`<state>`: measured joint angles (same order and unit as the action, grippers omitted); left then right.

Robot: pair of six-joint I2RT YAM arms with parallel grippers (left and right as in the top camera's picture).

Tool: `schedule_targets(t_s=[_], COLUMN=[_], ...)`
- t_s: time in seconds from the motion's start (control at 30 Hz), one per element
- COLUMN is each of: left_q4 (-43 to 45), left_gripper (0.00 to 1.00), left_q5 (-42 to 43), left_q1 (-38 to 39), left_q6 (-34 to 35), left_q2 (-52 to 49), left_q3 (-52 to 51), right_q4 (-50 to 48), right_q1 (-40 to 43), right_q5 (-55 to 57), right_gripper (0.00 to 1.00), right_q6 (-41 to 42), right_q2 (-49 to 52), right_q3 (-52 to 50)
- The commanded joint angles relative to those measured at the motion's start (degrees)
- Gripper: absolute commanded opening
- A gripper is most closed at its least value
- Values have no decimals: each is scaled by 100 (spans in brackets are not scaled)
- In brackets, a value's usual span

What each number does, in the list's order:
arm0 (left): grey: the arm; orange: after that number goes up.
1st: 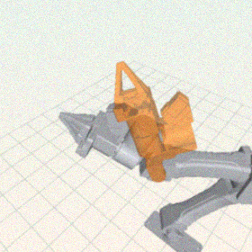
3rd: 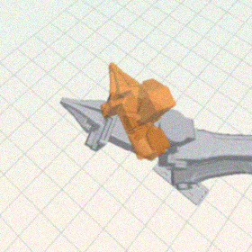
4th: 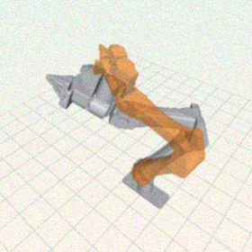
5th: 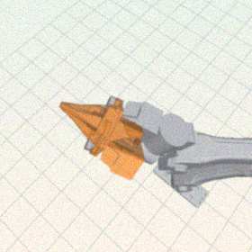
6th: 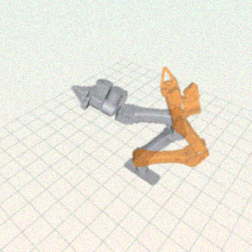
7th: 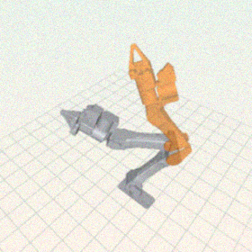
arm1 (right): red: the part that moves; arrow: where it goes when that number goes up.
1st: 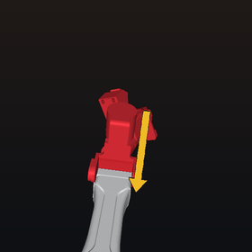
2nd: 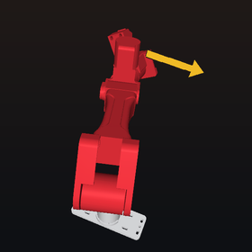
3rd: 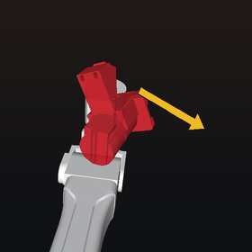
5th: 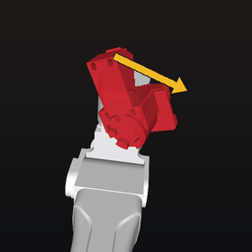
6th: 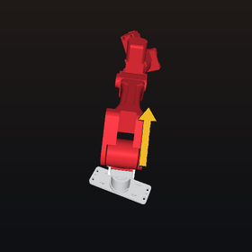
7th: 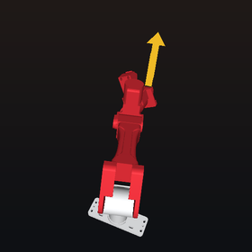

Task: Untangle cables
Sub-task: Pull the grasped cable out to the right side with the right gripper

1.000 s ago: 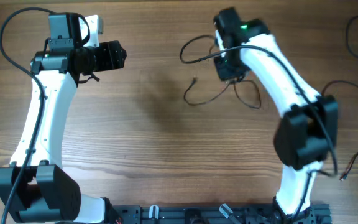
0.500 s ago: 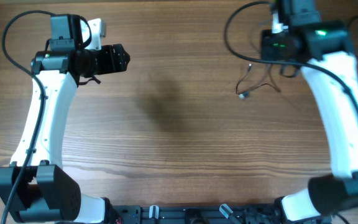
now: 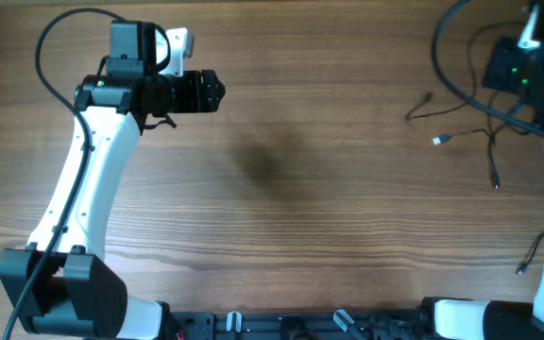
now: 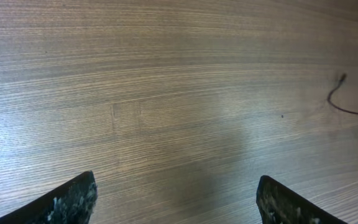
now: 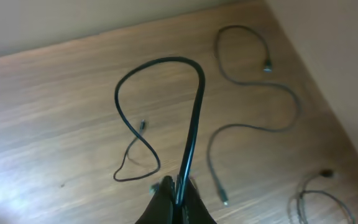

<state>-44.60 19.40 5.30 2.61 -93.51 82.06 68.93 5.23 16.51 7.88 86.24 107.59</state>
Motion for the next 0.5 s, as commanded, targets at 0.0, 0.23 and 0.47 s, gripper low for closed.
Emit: schedule_targets(t_s=[0.0,0.23,0.47], left_q4=[17,-7,-155], left_gripper=[84,84,84], left_q5=[48,50,57], left_q1=[11,11,26], left_q6=[-87,-66,-17], left_q2=[127,127,127], left_q3=[-31,-31,-31], right_q4=[81,96,-116], right_q1=[673,2691,3768], right_q5=[216,-608,-1534], right_gripper=[4,4,4], right_q6=[44,129,-39], right_q2=[-74,-72,188], right_q3=[446,723,721])
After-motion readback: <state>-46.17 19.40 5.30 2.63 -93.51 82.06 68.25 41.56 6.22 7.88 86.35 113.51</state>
